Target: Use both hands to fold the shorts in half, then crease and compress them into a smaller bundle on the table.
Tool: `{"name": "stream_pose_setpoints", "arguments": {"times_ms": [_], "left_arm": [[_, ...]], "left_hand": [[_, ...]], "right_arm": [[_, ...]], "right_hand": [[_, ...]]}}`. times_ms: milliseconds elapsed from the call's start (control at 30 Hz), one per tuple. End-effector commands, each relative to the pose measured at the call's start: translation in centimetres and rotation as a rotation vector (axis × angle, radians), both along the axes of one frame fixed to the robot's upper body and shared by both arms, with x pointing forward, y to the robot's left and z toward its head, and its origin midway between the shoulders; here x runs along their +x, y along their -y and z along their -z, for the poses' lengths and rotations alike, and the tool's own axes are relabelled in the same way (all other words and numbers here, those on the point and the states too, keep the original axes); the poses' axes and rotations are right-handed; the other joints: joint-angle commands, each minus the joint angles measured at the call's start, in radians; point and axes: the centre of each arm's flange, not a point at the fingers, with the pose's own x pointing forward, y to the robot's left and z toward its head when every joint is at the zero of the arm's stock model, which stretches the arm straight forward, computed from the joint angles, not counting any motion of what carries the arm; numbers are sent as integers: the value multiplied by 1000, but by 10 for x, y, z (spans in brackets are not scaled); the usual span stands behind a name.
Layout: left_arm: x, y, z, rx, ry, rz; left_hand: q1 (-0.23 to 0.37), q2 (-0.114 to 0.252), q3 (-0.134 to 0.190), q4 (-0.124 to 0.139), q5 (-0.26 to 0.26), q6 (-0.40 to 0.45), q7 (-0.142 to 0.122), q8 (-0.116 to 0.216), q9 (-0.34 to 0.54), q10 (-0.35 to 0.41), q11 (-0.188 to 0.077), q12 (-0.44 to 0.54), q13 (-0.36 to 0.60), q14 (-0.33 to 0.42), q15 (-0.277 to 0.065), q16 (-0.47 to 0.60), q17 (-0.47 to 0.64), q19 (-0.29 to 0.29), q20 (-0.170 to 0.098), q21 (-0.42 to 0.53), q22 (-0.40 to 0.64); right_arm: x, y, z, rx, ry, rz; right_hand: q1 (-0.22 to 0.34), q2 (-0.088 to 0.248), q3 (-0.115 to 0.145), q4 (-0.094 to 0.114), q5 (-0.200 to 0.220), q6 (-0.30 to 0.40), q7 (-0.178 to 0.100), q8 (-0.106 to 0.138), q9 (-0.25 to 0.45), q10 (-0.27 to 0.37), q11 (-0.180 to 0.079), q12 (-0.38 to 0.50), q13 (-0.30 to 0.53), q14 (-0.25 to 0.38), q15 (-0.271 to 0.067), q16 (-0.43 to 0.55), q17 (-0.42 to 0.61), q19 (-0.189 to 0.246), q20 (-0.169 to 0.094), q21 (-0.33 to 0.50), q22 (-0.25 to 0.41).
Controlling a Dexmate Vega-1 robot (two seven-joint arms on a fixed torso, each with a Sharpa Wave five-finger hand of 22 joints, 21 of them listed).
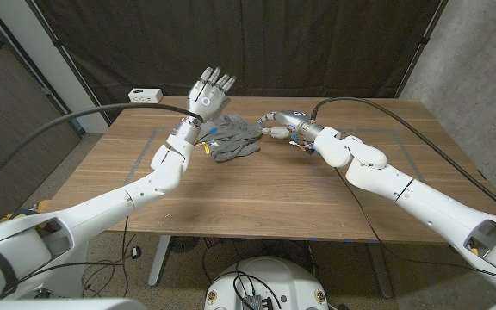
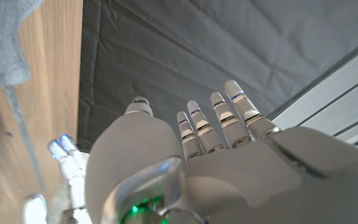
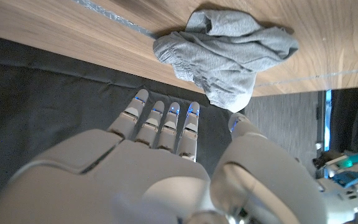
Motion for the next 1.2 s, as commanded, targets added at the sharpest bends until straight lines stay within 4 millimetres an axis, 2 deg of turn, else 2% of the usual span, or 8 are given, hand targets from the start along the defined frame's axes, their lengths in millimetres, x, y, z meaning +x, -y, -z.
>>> {"name": "stream_pose_setpoints", "arguments": {"times_ms": [33, 167, 300, 600, 667, 900, 1000, 1200], "left_arm": [[-26, -26, 2, -307, -126, 199], [-27, -35, 4, -399, -173, 267], [-26, -46, 6, -509, -232, 356], [-16, -72, 8, -756, -373, 595], [-13, -76, 10, -795, -396, 656], [-2, -88, 16, -928, -501, 835], [3, -94, 19, -989, -547, 918], [18, -110, 24, -1140, -684, 1121]], "left_hand": [[-11, 0, 2, 10, -7, 8, -4, 3, 2, -7, 15, 4, 2, -6, -135, 2, 1, -5, 10, -7, 1], [-15, 3, 3, 11, -9, 4, 1, 1, 1, -13, 19, 3, 2, -10, -127, 2, 1, -11, 16, -10, 1], [-20, 9, 6, 12, -11, -1, 12, -1, 1, -24, 35, 1, 1, -23, -114, 0, 1, -17, 23, -13, 2], [-28, 30, 27, 10, -17, -25, 73, -7, 0, -58, 100, -1, 0, -58, -63, -1, 3, -45, 50, -26, 5], [-27, 34, 33, 8, -18, -26, 89, -5, 0, -60, 105, 0, 0, -62, -55, 0, 3, -53, 57, -29, 5], [-18, 40, 54, 0, -20, -27, 111, -3, 0, -65, 134, 3, 0, -74, -34, 1, 3, -73, 64, -36, 8], [-17, 40, 67, -3, -24, -34, 129, -4, 0, -78, 153, 1, 0, -91, -12, -1, 2, -94, 71, -43, 10], [-20, 36, 84, -6, -30, -58, 145, -9, -1, -110, 169, -4, -1, -135, 13, -8, 1, -129, 74, -55, 12]], "right_arm": [[8, 23, -5, 292, -71, -92], [11, 29, -7, 372, -99, -123], [13, 34, -8, 446, -114, -151], [18, 43, -10, 589, -155, -223], [20, 45, -10, 620, -152, -230], [25, 51, -8, 718, -184, -283], [28, 55, -6, 772, -197, -309], [31, 66, 0, 922, -219, -359]], "right_hand": [[9, 10, 9, -4, 10, 10, 7, 5, 3, 4, 0, 6, 0, 9, -37, -2, 1, 8, 1, 7, 1], [11, 14, 12, -6, 11, 9, 10, 5, 3, 3, 1, 6, 0, 7, -34, -3, 1, 7, 1, 7, 1], [12, 17, 14, -7, 11, 8, 14, 4, 3, 1, 3, 5, 0, 6, -33, -4, 1, 7, 1, 6, 1], [11, 23, 16, -9, 9, 2, 19, 2, 3, -4, 7, 3, 0, -1, -23, -4, 3, 3, 3, 4, 1], [9, 24, 14, -9, 7, -1, 22, 1, 3, -6, 9, 3, 0, -2, -20, -4, 5, 2, 3, 3, 1], [8, 25, 11, -13, 4, -11, 24, -2, 3, -11, 15, 2, 0, -9, -12, -3, 7, -3, 6, 1, 2], [3, 26, 8, -13, 1, -15, 25, -3, 3, -17, 16, 0, 0, -11, -10, -2, 9, -6, 6, 0, 2], [-9, 24, -1, -11, -5, -31, 28, -7, 3, -31, 23, -3, 0, -14, 2, 1, 13, -12, 9, -2, 2]]}}
